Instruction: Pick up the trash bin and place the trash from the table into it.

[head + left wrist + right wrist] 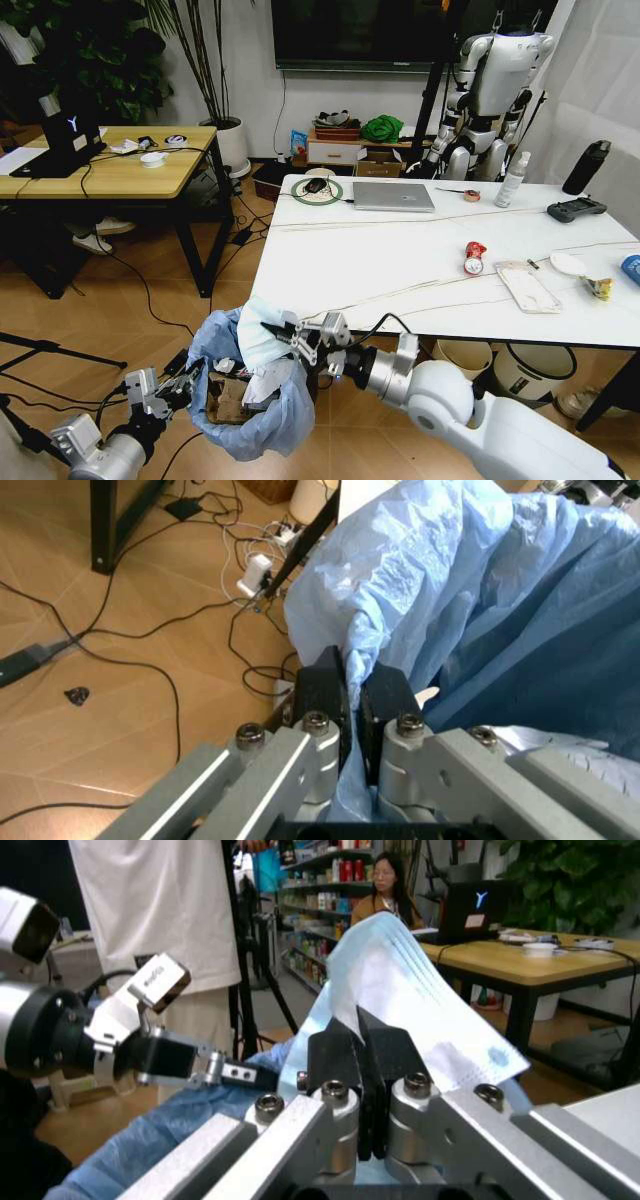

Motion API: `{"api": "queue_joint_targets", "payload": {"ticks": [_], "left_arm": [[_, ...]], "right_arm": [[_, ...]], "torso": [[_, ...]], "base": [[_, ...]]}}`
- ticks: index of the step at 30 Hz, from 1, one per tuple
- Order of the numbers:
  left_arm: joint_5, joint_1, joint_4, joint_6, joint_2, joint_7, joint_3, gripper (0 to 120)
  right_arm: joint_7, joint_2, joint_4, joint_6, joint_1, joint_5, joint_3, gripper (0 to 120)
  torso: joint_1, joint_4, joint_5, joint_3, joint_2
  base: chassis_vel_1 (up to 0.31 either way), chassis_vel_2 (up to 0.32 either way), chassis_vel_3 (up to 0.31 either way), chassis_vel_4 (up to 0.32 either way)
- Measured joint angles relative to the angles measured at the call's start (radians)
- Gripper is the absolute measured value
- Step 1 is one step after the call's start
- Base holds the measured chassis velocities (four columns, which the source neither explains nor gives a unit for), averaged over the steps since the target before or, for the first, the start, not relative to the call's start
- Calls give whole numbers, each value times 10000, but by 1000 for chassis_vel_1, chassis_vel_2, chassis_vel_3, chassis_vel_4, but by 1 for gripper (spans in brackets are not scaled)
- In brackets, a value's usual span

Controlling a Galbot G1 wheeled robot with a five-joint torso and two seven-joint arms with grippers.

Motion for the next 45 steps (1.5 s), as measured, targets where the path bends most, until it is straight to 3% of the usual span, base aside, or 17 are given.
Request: {"api": "queue_joint_targets", "payload": {"ticks": [7,27,33,45], "left_arm": [[7,-65,27,10,-5,-25,45,0],[-16,-344,292,31,128,-37,70,0],[-66,-456,342,43,165,-65,99,0],[-153,-562,417,64,228,-86,194,0]], "right_arm": [[62,-100,-13,186,-37,-527,8,11],[412,-624,576,410,-455,-569,661,91],[595,-591,536,445,-415,-647,625,100],[1039,-277,163,401,-65,-523,473,100]], "torso": [[1,-1,0,0,0],[2,-1,2,0,-3],[2,-1,2,0,-2],[2,0,2,0,-2]], "base": [[0,0,0,0],[0,0,0,0],[0,0,0,0],[0,0,0,0]]}}
